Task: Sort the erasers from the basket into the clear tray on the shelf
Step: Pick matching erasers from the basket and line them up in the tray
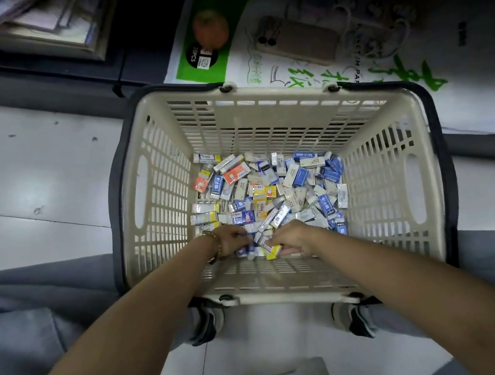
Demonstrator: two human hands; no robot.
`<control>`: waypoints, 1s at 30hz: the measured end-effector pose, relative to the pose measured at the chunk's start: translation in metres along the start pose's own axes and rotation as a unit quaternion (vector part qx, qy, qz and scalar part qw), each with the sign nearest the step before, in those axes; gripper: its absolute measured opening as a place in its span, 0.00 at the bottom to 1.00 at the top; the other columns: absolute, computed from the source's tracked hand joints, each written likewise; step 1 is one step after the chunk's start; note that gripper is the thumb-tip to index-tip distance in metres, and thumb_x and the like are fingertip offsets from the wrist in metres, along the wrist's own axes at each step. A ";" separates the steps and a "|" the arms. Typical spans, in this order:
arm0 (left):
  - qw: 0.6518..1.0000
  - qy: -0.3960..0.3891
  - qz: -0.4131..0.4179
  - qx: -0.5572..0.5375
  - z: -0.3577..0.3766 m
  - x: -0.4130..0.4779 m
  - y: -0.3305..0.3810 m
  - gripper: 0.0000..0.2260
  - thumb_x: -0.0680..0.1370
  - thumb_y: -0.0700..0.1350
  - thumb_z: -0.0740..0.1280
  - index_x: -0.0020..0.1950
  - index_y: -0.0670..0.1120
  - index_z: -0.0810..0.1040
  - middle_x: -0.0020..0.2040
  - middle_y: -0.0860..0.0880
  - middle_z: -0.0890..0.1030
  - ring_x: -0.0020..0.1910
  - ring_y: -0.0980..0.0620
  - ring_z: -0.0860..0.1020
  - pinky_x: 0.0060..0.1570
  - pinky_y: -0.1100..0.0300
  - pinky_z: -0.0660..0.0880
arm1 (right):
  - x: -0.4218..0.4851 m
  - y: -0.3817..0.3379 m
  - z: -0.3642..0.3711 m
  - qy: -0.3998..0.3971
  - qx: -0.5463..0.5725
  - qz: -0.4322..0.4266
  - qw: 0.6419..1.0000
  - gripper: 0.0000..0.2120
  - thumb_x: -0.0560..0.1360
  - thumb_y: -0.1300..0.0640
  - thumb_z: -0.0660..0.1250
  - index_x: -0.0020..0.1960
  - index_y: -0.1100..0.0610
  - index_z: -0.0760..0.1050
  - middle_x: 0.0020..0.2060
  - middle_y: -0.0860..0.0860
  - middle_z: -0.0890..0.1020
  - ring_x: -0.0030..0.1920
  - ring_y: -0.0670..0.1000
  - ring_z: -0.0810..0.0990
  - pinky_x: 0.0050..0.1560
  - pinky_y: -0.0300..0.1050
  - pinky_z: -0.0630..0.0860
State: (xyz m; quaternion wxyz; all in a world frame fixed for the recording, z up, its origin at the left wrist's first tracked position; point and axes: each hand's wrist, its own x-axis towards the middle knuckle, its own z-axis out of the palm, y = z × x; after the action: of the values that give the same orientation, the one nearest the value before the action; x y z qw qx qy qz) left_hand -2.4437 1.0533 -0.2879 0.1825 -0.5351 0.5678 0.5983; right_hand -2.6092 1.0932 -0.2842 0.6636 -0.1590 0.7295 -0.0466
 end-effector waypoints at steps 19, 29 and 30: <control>0.920 -0.061 0.013 -0.387 0.002 -0.018 0.050 0.15 0.77 0.48 0.66 0.59 0.40 0.74 0.65 0.44 0.73 0.61 0.49 0.75 0.57 0.55 0.76 | -0.048 0.000 -0.078 -0.113 0.097 -0.119 0.982 0.14 0.77 0.56 0.66 0.61 0.59 0.75 0.55 0.54 0.81 0.53 0.50 0.81 0.54 0.41 0.79; 0.925 -0.028 -0.032 -0.378 0.002 -0.018 0.044 0.08 0.79 0.43 0.63 0.53 0.40 0.68 0.48 0.42 0.77 0.40 0.52 0.79 0.30 0.62 0.79 | -0.023 0.036 -0.088 0.024 -0.418 -0.074 0.905 0.27 0.73 0.54 0.70 0.69 0.62 0.67 0.68 0.57 0.70 0.66 0.55 0.70 0.65 0.44 0.67; 0.922 -0.035 -0.036 -0.384 0.001 -0.018 0.043 0.06 0.79 0.43 0.63 0.51 0.41 0.69 0.46 0.42 0.77 0.39 0.52 0.78 0.29 0.63 0.79 | -0.022 0.036 -0.088 0.028 -0.413 -0.074 0.907 0.27 0.73 0.55 0.71 0.68 0.62 0.68 0.67 0.57 0.71 0.66 0.55 0.71 0.63 0.43 0.67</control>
State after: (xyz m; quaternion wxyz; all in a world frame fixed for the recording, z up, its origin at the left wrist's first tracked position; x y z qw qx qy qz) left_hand -2.4738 1.0489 -0.2524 0.0040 -0.5624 0.2679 0.7822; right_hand -2.7005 1.1213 -0.2634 0.5123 -0.4710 0.6881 0.2053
